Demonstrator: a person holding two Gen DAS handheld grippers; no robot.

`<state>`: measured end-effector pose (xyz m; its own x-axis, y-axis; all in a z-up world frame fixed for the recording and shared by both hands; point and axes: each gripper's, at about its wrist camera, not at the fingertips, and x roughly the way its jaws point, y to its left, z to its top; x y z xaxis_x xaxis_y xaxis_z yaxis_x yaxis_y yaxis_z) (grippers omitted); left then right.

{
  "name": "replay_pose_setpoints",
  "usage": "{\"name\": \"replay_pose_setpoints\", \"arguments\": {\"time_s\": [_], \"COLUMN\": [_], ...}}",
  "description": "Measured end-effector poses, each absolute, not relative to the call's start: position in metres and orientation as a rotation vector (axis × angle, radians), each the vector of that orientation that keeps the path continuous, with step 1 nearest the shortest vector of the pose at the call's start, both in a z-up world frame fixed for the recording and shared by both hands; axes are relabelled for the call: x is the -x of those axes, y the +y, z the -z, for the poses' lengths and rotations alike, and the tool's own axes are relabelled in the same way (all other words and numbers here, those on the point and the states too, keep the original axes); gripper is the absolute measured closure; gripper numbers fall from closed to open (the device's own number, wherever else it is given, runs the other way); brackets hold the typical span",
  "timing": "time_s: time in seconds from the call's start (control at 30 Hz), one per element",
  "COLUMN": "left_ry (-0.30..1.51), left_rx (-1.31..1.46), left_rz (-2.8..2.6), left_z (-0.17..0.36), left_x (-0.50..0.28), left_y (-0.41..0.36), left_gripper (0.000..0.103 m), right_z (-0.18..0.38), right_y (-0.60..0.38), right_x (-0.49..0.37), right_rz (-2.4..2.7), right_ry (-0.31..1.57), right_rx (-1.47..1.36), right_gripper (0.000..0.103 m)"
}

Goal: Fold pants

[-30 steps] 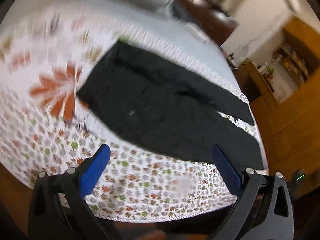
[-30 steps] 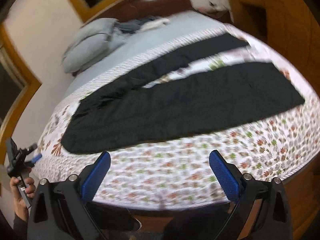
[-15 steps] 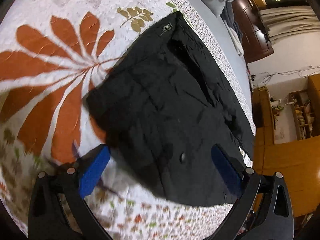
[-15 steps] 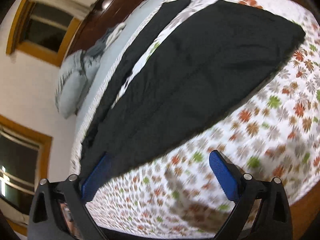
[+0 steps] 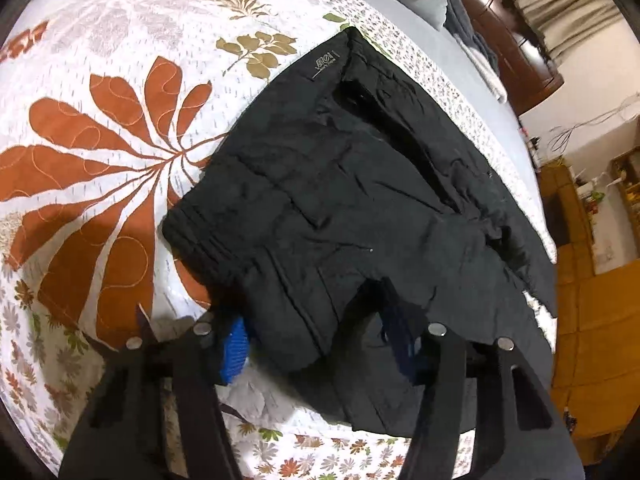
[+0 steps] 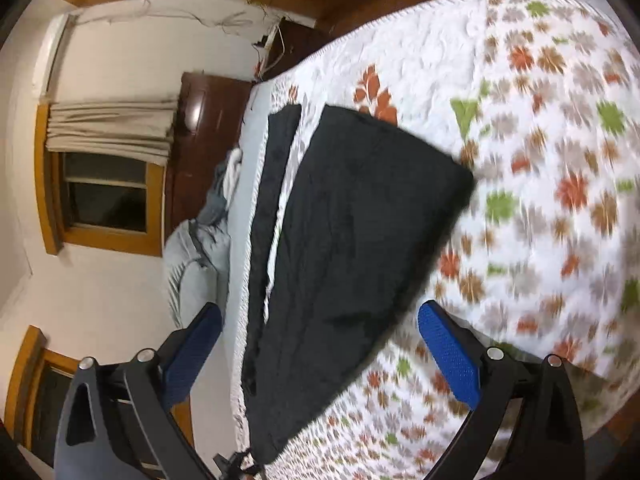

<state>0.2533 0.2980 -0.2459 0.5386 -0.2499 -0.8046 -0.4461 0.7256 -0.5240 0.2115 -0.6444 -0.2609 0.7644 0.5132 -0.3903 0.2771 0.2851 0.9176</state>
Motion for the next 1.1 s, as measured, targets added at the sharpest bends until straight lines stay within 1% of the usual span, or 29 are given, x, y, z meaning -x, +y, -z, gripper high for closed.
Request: {"name": "replay_pose_setpoints", "arguments": {"time_s": [0.03, 0.07, 0.1, 0.17, 0.2, 0.23, 0.27, 0.3, 0.33, 0.37, 0.4, 0.47, 0.53, 0.73, 0.9, 1.0, 1.03, 1.07, 1.1], "left_ry": [1.015, 0.994, 0.975, 0.99, 0.995, 1.005, 1.026, 1.028, 1.032, 1.037, 1.047, 1.054, 1.061, 1.07, 1.1, 1.104, 1.101, 1.097, 1.087], "left_rx": [0.803, 0.829, 0.84, 0.802, 0.775, 0.752, 0.736, 0.754, 0.789, 0.821, 0.85, 0.864, 0.892, 0.933, 0.957, 0.98, 0.979, 0.977, 0.977], "left_rz": [-0.115, -0.083, -0.065, -0.097, -0.13, -0.175, -0.226, -0.226, -0.214, -0.196, -0.174, -0.163, -0.159, -0.18, -0.213, -0.231, -0.228, -0.228, -0.226], "left_z": [0.246, 0.248, 0.247, 0.246, 0.244, 0.242, 0.241, 0.24, 0.24, 0.24, 0.239, 0.235, 0.228, 0.211, 0.224, 0.241, 0.244, 0.244, 0.244], "left_x": [-0.253, -0.252, -0.254, -0.257, -0.259, -0.258, -0.257, -0.255, -0.252, -0.25, -0.246, -0.242, -0.238, -0.216, -0.174, -0.162, -0.163, -0.164, -0.165], "left_y": [0.299, 0.3, 0.298, 0.292, 0.288, 0.285, 0.286, 0.289, 0.295, 0.3, 0.306, 0.31, 0.316, 0.337, 0.361, 0.369, 0.369, 0.37, 0.37], "left_gripper": [0.033, 0.017, 0.015, 0.016, 0.019, 0.035, 0.054, 0.062, 0.076, 0.085, 0.088, 0.093, 0.094, 0.095, 0.095, 0.091, 0.088, 0.085, 0.083], "right_z": [0.263, 0.265, 0.263, 0.263, 0.26, 0.256, 0.252, 0.252, 0.254, 0.252, 0.249, 0.244, 0.236, 0.212, 0.228, 0.25, 0.255, 0.259, 0.262], "right_y": [-0.645, -0.644, -0.642, -0.644, -0.642, -0.638, -0.636, -0.636, -0.637, -0.636, -0.633, -0.628, -0.62, -0.597, -0.571, -0.564, -0.563, -0.561, -0.559], "right_x": [-0.215, -0.219, -0.226, -0.232, -0.235, -0.233, -0.233, -0.228, -0.228, -0.228, -0.227, -0.224, -0.213, -0.186, -0.17, -0.169, -0.17, -0.175, -0.179], "right_rz": [-0.174, -0.168, -0.161, -0.142, -0.138, -0.139, -0.17, -0.191, -0.188, -0.177, -0.178, -0.17, -0.168, -0.229, -0.244, -0.206, -0.19, -0.179, -0.175], "right_ry": [0.736, 0.732, 0.734, 0.748, 0.748, 0.745, 0.731, 0.737, 0.747, 0.758, 0.761, 0.765, 0.764, 0.767, 0.857, 0.926, 0.942, 0.961, 0.984], "right_rx": [-1.308, -1.308, -1.298, -1.267, -1.252, -1.239, -1.212, -1.207, -1.216, -1.205, -1.193, -1.174, -1.161, -1.108, -1.072, -1.058, -1.049, -1.024, -1.0], "right_gripper": [0.003, 0.003, 0.003, 0.003, 0.003, 0.003, 0.035, 0.073, 0.08, 0.092, 0.095, 0.097, 0.097, 0.098, 0.098, 0.098, 0.098, 0.096, 0.094]}}
